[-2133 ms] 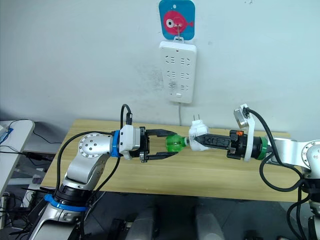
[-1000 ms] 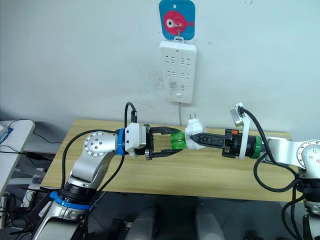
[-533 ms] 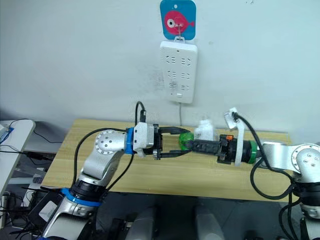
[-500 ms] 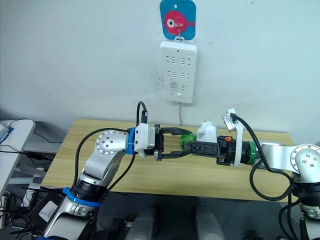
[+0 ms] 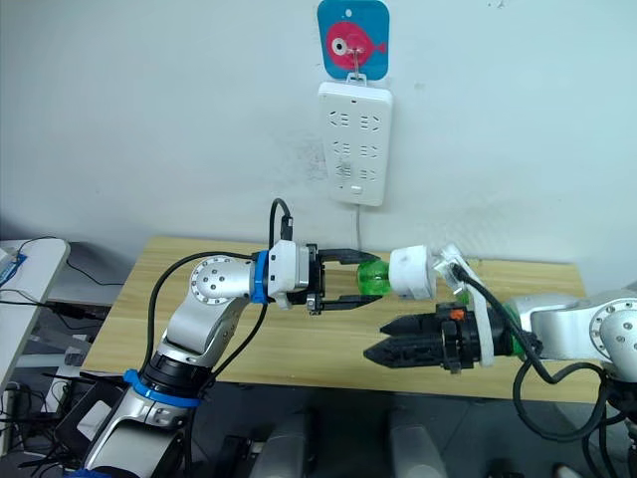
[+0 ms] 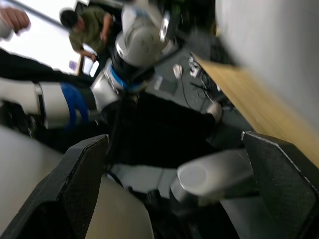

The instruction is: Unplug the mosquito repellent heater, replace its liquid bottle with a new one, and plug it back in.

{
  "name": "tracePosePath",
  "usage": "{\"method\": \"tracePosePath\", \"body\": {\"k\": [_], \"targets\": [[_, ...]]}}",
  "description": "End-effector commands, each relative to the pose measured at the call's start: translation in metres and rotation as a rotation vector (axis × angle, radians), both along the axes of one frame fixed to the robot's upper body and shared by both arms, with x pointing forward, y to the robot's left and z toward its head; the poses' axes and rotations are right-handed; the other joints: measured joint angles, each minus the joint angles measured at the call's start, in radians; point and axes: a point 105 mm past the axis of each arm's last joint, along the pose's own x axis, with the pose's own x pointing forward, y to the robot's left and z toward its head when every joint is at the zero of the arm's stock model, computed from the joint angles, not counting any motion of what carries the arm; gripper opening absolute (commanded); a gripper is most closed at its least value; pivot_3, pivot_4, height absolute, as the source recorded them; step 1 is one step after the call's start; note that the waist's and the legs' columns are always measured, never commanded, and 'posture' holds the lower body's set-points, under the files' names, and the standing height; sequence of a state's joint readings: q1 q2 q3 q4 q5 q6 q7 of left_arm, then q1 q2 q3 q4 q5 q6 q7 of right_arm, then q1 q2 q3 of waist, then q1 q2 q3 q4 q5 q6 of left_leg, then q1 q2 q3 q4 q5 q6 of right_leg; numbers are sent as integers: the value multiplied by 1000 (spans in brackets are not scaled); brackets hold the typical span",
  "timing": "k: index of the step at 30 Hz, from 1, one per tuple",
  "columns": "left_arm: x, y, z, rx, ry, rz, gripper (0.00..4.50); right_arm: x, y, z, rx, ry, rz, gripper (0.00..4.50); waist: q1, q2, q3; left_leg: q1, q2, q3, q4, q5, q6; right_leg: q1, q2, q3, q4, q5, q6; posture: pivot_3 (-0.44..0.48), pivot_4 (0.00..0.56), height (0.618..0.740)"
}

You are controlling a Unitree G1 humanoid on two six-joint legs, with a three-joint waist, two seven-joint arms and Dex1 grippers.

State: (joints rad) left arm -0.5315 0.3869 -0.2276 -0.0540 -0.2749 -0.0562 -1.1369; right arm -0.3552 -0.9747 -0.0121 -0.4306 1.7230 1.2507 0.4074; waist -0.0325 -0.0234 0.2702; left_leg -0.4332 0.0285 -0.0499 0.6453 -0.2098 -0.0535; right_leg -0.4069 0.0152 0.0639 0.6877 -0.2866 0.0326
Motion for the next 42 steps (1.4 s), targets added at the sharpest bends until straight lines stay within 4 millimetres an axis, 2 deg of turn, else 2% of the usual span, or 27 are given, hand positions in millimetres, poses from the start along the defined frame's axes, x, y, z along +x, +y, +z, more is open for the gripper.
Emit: {"method": "tracePosePath", "body": {"k": [1,3,6,8,13,15,16,18,23,28,36,39,42], "targets": [[0,5,13,-36,-50,7,2241,-1,-14,-4,-51,-65,-2,4467,0,0,0,0,0,0,0,0,0,0,0,0,0,0,0,-25,225,740],[0,10,12,-29,-50,14,2241,7,-30,-9,-66,-67,-49,4467,1,0,0,0,0,0,0,0,0,0,0,0,0,0,0,-25,225,740],[-2,17,11,-14,-43,12,2241,29,-49,-8,-64,-107,-125,3586,-4,0,0,0,0,1,0,0,0,0,0,1,0,0,0,-26,218,740],[-4,21,10,-4,-35,6,2241,47,-55,-8,-75,-159,-176,2785,-7,0,0,1,0,1,0,0,0,0,0,1,0,0,0,-29,210,740],[-13,28,7,27,-10,-18,2241,90,-44,-4,-21,-260,-249,929,-16,0,0,1,0,1,-1,0,0,0,0,1,0,0,0,-20,200,740],[-15,27,8,31,-8,-22,2241,100,-35,-2,6,-281,-245,179,-16,0,0,1,0,1,0,0,0,0,0,0,0,2,-4,-20,200,740],[-16,27,8,32,-7,-22,2241,100,-29,-1,27,-279,-228,51,-15,0,0,1,0,1,-1,0,0,0,0,0,0,2,-4,-20,200,740],[-16,27,9,30,-1,-12,2241,94,-20,1,57,-254,-173,51,-12,0,0,1,0,0,0,0,0,0,0,0,0,2,-4,-5,195,740],[-7,30,8,6,49,59,2241,53,-3,5,87,-194,11,51,4,0,0,0,0,-1,0,0,0,0,-2,-1,1,3,-4,2,195,740],[-5,30,5,11,51,80,2241,30,7,17,109,-208,88,51,3,1,0,0,0,-1,1,0,0,0,-2,-2,2,3,-4,-4,193,740],[-5,28,1,29,44,65,2241,25,21,42,146,-253,162,51,-2,1,0,1,-1,-1,0,0,0,0,-1,-2,2,3,-4,-20,193,740],[-5,28,0,36,42,59,2241,32,25,51,141,-291,170,51,-1,1,0,0,0,-1,0,0,0,0,-1,-2,2,3,-4,-25,193,740],[-6,27,0,42,40,48,2241,51,30,58,122,-330,130,51,-3,1,0,0,0,-1,1,0,0,0,-1,-1,2,3,-4,-25,195,740]]}}
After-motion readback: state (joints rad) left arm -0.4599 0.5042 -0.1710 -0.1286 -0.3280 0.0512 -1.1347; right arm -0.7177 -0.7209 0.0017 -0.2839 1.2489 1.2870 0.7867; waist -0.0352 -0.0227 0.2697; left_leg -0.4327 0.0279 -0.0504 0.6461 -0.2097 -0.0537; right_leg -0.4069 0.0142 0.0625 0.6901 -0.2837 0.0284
